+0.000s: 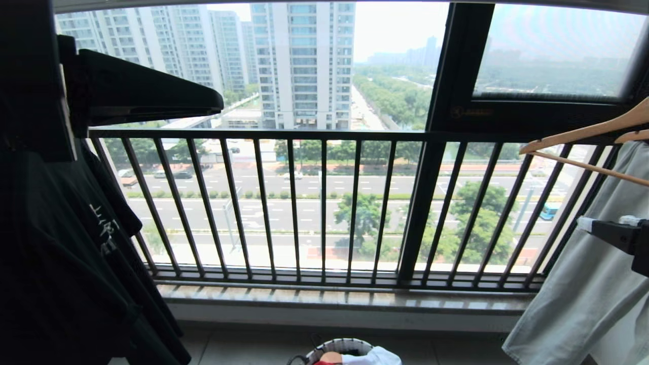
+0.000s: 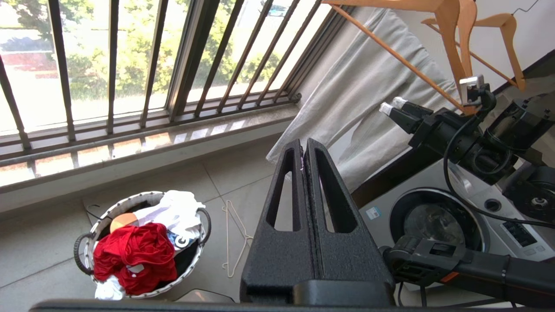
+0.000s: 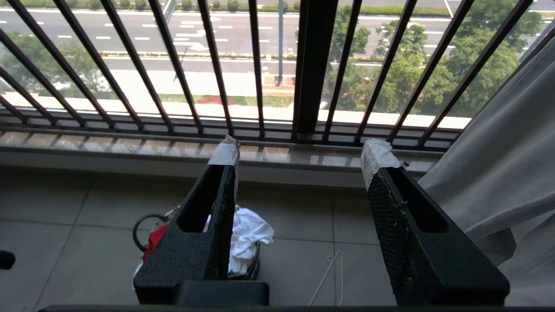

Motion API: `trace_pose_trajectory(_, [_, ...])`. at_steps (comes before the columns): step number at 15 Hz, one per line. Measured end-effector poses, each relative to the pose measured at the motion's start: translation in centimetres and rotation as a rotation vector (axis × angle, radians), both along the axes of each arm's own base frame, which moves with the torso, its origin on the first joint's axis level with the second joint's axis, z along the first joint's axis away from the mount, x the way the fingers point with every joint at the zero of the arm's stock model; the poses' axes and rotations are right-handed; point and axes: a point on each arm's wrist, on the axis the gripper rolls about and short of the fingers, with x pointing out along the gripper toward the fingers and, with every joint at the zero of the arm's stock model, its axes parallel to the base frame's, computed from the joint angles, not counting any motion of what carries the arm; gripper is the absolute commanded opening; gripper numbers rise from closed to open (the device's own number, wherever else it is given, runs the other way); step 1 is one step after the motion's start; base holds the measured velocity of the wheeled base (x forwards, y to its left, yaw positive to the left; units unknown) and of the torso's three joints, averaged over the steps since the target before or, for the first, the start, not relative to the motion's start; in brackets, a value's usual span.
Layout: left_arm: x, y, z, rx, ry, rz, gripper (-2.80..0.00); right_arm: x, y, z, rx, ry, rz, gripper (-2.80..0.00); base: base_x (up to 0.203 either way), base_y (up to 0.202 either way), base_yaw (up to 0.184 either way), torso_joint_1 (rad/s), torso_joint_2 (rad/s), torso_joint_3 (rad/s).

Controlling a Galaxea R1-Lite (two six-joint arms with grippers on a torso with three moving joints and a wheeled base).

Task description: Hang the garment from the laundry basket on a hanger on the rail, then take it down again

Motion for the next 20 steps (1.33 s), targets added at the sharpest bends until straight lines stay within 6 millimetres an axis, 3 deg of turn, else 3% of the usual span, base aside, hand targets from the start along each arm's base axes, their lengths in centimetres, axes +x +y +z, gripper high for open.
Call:
trace_pose_trajectory(7, [0.8,-0.7,-0.7,0.025,0.026,0.001,-2.8,0.1,-0.1,-0.9,0.008,0.035,-0.006,-2.8,0.0,0.0,0.0,0.0,0.0,0.0])
trace_pose_trajectory(14, [2.7,-3.2,-3.0,0.106,0.103,-0.055,-2.8,-1.0,-0.7,0.1,0.03,-0.022,-0.058,-2.8,0.0,0.0,0.0,0.0,0.0,0.0])
trace_pose_trajectory(17, [3.5,-3.9,-1.9,0.092,0.075,-0.031,-2.8,-1.4,-1.0,-1.2,0.125,0.018,-0.102,-2.8,0.0,0.0,0.0,0.0,0.0,0.0])
trace_pose_trajectory(20, [2.8,-3.1,-4.0,0.133,0.131,0.002,-2.8,-2.4,-0.8,-2.7,0.143,0.034,-0.005,-2.8,0.0,0.0,0.0,0.0,0.0,0.0])
